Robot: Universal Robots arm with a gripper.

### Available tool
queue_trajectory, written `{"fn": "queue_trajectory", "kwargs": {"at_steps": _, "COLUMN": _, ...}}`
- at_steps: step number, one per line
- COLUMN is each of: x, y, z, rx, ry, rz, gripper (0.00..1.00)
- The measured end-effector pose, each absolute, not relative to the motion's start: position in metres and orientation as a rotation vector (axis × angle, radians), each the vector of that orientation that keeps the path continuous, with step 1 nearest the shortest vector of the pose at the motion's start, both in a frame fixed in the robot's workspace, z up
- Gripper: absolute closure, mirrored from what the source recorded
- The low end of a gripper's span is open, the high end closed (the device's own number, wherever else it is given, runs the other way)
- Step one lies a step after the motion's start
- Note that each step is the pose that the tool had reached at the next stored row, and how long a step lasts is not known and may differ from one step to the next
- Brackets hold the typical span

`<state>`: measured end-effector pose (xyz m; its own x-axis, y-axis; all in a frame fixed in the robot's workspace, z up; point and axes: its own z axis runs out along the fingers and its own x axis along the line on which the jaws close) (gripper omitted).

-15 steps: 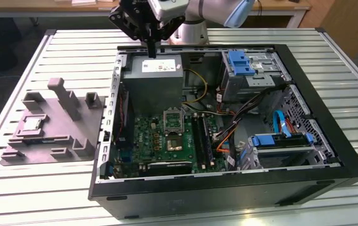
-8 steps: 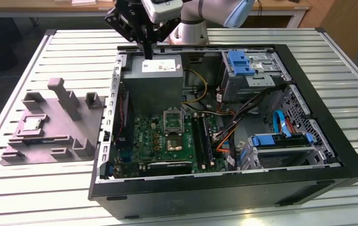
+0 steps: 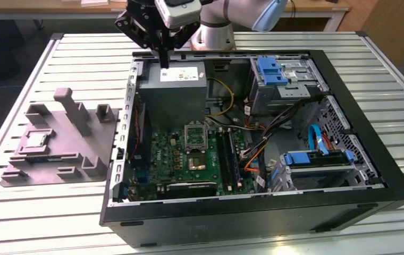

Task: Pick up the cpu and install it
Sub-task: 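Reach for the cpu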

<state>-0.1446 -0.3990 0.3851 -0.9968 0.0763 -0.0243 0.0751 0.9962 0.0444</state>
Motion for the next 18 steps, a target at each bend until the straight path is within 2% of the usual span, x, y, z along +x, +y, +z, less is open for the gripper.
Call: {"fn": "queue_trajectory", "kwargs": {"at_steps": 18, "x": -0.1519, "y": -0.3989, "z": 0.3847, "rx": 0.118, "ry": 3.113, "rz": 0.068, "gripper": 0.89}}
